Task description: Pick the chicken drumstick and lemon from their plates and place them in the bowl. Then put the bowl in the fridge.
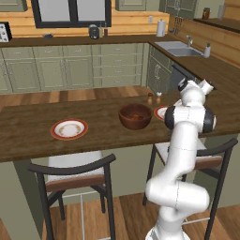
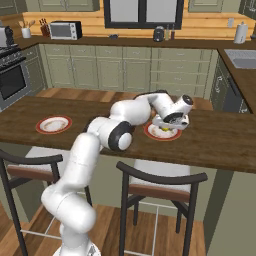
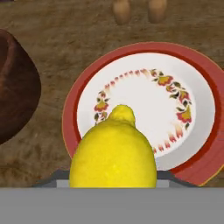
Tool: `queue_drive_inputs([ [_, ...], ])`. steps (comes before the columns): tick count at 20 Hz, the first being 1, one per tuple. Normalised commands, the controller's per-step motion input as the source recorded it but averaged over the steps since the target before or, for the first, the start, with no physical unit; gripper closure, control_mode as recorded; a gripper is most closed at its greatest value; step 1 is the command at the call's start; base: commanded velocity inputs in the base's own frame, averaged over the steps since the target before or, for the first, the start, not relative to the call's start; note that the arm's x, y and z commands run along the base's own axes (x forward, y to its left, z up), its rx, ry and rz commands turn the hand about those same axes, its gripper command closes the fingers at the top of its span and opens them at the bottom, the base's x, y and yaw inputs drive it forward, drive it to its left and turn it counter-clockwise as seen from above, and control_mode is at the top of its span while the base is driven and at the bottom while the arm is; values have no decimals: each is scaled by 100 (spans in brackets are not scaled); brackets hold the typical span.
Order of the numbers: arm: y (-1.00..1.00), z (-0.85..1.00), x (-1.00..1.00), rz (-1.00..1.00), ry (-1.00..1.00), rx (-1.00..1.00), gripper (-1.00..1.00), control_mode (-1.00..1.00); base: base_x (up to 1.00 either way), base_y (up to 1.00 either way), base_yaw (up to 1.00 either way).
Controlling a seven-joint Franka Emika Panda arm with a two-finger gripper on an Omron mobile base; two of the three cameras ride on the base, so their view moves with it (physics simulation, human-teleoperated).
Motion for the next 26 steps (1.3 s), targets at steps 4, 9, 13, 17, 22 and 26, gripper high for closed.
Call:
queue_drive_inputs([
  [4, 43, 95, -100, 2, -20, 3, 100, -100, 0, 0, 0],
  [9, 67, 97, -97, 6, -2, 4, 100, -100, 0, 0, 0],
  [13, 71, 82, -54, 8, 4, 0, 100, -100, 0, 0, 0],
  [17, 86, 31, -13, 4, 9, -1, 100, -100, 0, 0, 0],
  [22, 74, 0, 6, 0, 7, -9, 100, -100, 0, 0, 0],
  [26, 35, 0, 48, -5, 19, -14, 100, -100, 0, 0, 0],
])
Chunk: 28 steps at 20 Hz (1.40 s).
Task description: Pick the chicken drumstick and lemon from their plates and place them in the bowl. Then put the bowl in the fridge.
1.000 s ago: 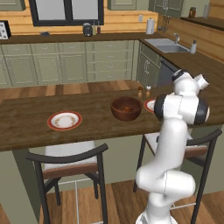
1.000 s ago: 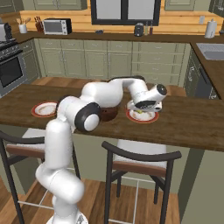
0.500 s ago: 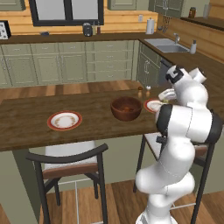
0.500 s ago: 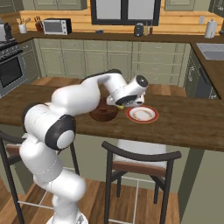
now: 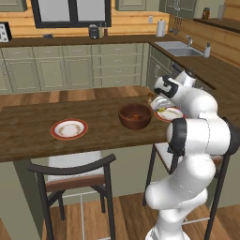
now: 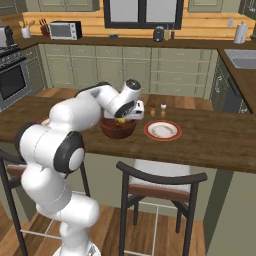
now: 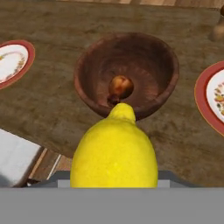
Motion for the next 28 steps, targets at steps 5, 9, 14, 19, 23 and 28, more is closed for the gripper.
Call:
queue_drive_inputs([
  [5, 57, -3, 44, -9, 16, -24, 100, -100, 0, 0, 0],
  [9, 13, -12, 50, -4, 7, -11, 100, -100, 0, 0, 0],
  [14, 2, -28, 50, 0, 2, -1, 100, -100, 0, 0, 0],
  [19, 14, -40, 51, -1, 2, -1, 100, -100, 0, 0, 0],
  [23, 6, -30, 6, -2, 0, 0, 100, -100, 0, 0, 0],
  [28, 4, -33, 0, -3, 1, 0, -100, -100, 0, 0, 0],
])
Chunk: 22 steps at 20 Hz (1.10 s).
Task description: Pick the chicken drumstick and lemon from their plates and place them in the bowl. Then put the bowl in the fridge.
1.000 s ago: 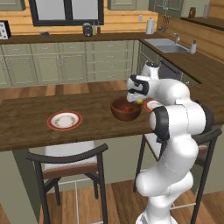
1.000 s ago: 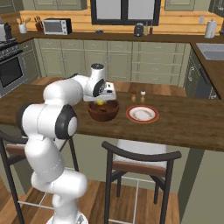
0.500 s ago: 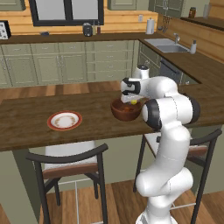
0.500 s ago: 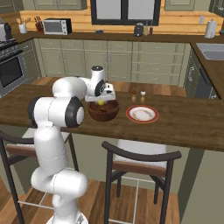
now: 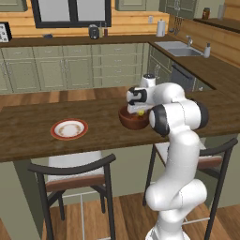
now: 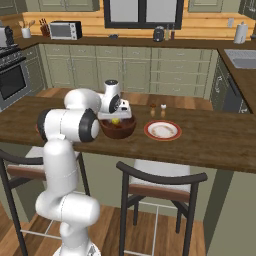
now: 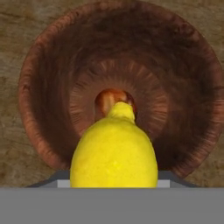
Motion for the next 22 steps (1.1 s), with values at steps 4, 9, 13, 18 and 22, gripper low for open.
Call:
queue_drive_inputs([
  [4, 0, -3, 0, 0, 0, 0, -100, -100, 0, 0, 0],
  [9, 0, 0, 0, 0, 0, 0, -100, -100, 0, 0, 0],
  [13, 0, 12, -1, 0, -4, 0, -100, -100, 0, 0, 0],
  [18, -12, 35, -20, -6, -7, 0, -100, -100, 0, 0, 0],
  [22, -27, 10, -33, -12, -11, 0, -100, -100, 0, 0, 0],
])
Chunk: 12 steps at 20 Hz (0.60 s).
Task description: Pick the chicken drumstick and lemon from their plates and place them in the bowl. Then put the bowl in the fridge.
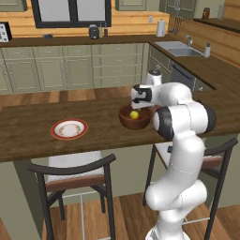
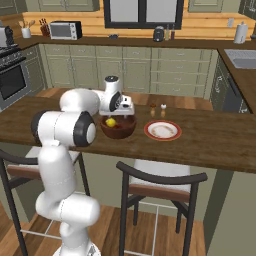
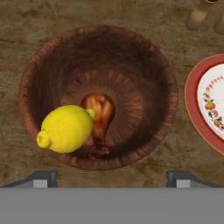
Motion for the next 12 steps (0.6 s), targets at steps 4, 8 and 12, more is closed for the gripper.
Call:
queue_drive_inputs([
  [4, -47, 0, -12, -14, -4, 0, -100, -100, 0, 0, 0],
  [8, -43, 0, -1, -13, 0, 0, -100, -100, 0, 0, 0],
  [12, -18, 0, 23, -7, 0, 2, -100, -100, 0, 0, 0],
])
